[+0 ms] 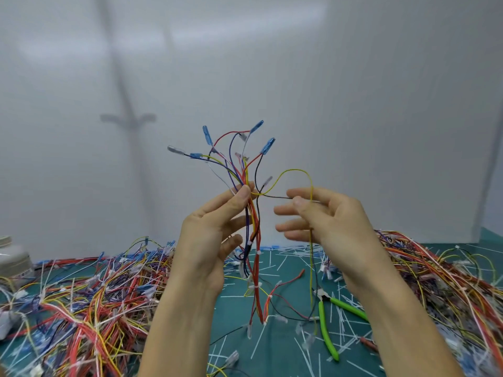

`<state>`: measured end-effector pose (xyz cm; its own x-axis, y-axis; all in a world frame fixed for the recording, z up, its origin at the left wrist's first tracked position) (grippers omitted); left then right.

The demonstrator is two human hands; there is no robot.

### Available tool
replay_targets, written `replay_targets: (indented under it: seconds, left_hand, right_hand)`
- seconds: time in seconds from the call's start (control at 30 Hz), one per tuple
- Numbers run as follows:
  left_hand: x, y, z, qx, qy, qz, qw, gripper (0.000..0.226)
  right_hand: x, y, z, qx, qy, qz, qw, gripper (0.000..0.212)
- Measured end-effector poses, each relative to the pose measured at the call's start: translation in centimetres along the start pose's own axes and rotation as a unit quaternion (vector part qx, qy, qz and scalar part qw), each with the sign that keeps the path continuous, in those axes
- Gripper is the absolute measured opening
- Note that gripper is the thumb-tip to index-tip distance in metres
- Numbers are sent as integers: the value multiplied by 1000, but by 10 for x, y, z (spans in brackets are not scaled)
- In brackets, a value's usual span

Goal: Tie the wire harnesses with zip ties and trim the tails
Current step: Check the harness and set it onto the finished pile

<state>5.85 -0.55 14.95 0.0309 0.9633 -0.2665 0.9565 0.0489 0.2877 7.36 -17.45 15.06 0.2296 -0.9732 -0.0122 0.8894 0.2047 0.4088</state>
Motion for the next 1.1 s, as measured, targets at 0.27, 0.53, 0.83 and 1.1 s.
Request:
replay_targets:
  seconds: [0.27,0.53,0.83,1.1]
  left_hand:
    - [-21,-2,-4,-63,-42,55,996,20]
    - [14,4,-9,-99,261,-33,960,21]
    - [-14,-1,34,57,344,292,891,24]
    - [-27,-5,13,-12,255,251,934,20]
  right_hand:
    - [-27,-4,10,42,-53,84,994,28]
    - [5,-7,28,122,84,-40,988,21]
    - [24,-9,22,110,178,-93,973,19]
    - [27,-6,15,71,225,-100,967,11]
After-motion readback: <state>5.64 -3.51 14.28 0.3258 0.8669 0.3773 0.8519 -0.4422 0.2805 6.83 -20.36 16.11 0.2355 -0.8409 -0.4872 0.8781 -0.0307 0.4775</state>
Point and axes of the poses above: each hand's wrist, its own y-axis towards the middle knuckle, its own x-axis out of the back of the hand, z = x × y, the point moved 7 cm from there along y, towards the middle knuckle, and after that the axes turned 8 degrees about z, right-handed, at the moved point
